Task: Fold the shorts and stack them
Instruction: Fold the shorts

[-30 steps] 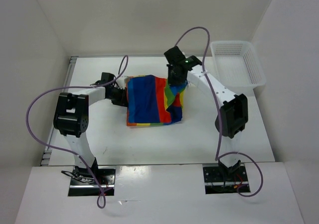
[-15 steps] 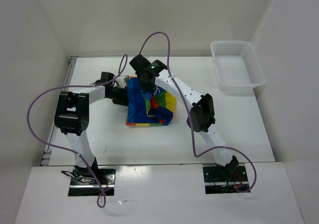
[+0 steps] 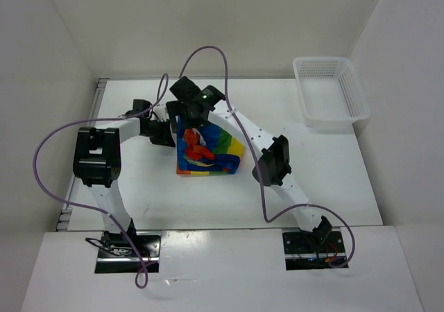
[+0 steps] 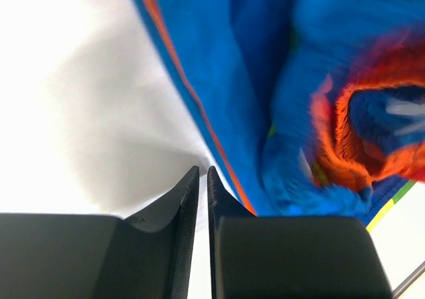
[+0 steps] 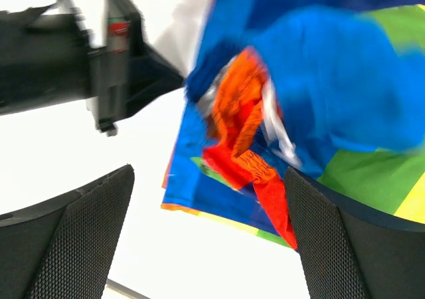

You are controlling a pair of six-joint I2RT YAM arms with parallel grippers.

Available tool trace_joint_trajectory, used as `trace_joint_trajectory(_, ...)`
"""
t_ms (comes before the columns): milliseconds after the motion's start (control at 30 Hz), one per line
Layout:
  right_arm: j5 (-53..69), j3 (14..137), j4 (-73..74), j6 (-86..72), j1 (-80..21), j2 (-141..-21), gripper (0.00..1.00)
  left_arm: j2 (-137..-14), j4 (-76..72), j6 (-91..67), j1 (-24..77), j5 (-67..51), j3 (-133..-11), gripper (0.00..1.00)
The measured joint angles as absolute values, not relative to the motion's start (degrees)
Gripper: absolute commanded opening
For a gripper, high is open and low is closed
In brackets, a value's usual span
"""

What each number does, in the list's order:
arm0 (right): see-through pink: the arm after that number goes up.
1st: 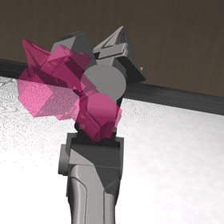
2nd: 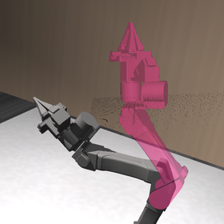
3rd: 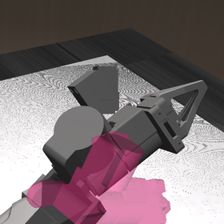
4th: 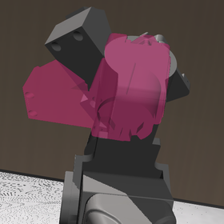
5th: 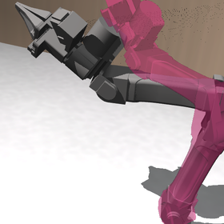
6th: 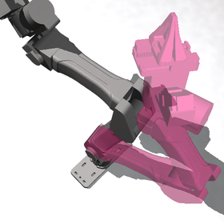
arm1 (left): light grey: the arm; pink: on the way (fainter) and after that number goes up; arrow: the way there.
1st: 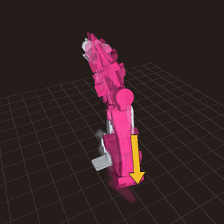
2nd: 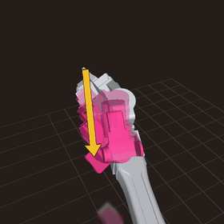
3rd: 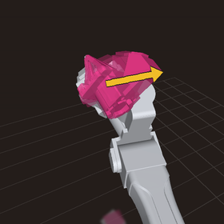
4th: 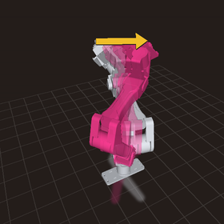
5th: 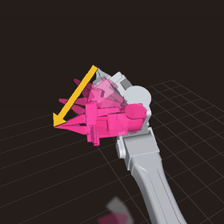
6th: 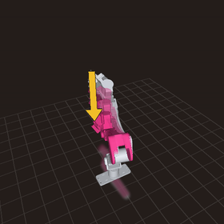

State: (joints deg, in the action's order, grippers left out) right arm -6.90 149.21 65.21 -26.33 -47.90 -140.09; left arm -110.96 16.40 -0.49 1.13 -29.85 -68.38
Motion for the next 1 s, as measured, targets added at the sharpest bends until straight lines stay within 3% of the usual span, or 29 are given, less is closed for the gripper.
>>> trace_joint_trajectory(67, -7.35, 150.28, 65.08, -26.37, -48.47, -139.87, 0.95, -111.04, 16.97, -0.43, 0.54, -29.69, -68.77, 0.16)
trace_joint_trajectory(100, -7.79, 150.36, 65.10, -26.41, -48.69, -139.61, 0.89, -111.09, 17.19, -0.43, 0.32, -29.61, -68.88, 0.16)
trace_joint_trajectory(133, -8.25, 150.39, 65.14, -26.50, -48.84, -139.28, 0.75, -111.11, 17.43, -0.43, 0.12, -29.54, -68.99, 0.16)
trace_joint_trajectory(167, -8.80, 150.34, 65.14, -26.70, -48.84, -138.98, 0.38, -111.13, 17.78, -0.43, 0.01, -29.50, -69.14, 0.16)
trace_joint_trajectory(233, -10.20, 149.64, 64.90, -27.16, -48.69, -137.93, 0.08, -111.13, 18.59, -0.38, -0.23, -29.04, -69.58, 0.15)
trace_joint_trajectory(267, -10.92, 148.55, 64.53, -27.55, -48.58, -136.90, 0.00, -111.13, 18.85, -0.38, -0.38, -28.75, -69.76, 0.15)
trace_joint_trajectory(367, -13.23, 143.28, 63.46, -28.84, -48.01, -132.44, 0.00, -111.00, 20.64, -0.34, -0.78, -27.88, -70.89, 0.15)
trace_joint_trajectory(500, -11.70, 125.95, 57.91, -29.30, -45.10, -121.05, 0.01, -108.40, 24.12, -0.32, -1.10, -26.52, -74.15, 0.15)
trace_joint_trajectory(667, -8.47, 105.69, 51.86, -31.46, -37.54, -109.51, 0.26, -103.92, 27.59, -0.30, 1.15, -25.28, -79.44, 0.14)
trace_joint_trajectory(733, -7.46, 100.25, 50.43, -32.42, -34.39, -106.94, 0.36, -102.39, 28.32, -0.25, 4.40, -25.39, -80.20, 0.19)
trace_joint_trajectory(800, -6.48, 96.20, 49.50, -32.88, -31.48, -104.71, 0.37, -101.67, 28.82, -0.25, 8.88, -25.91, -80.27, 0.31)
trace_joint_trajectory(833, -6.24, 95.02, 49.23, -33.12, -30.33, -103.92, 0.37, -101.65, 28.91, -0.16, 10.87, -26.13, -80.25, 0.55)
trace_joint_trajectory(900, -5.91, 94.06, 48.77, -33.17, -28.67, -102.65, 0.38, -101.97, 29.06, -0.05, 14.81, -26.96, -79.99, 0.70)
trace_joint_trajectory(933, -5.74, 94.04, 48.51, -33.19, -28.14, -102.19, 0.38, -102.06, 29.12, 0.08, 16.29, -27.29, -79.79, 0.75)
trace_joint_trajectory(1000, -5.54, 93.36, 47.05, -33.12, -27.70, -100.68, 0.39, -102.26, 29.32, -0.14, 18.83, -27.40, -79.37, 0.73)
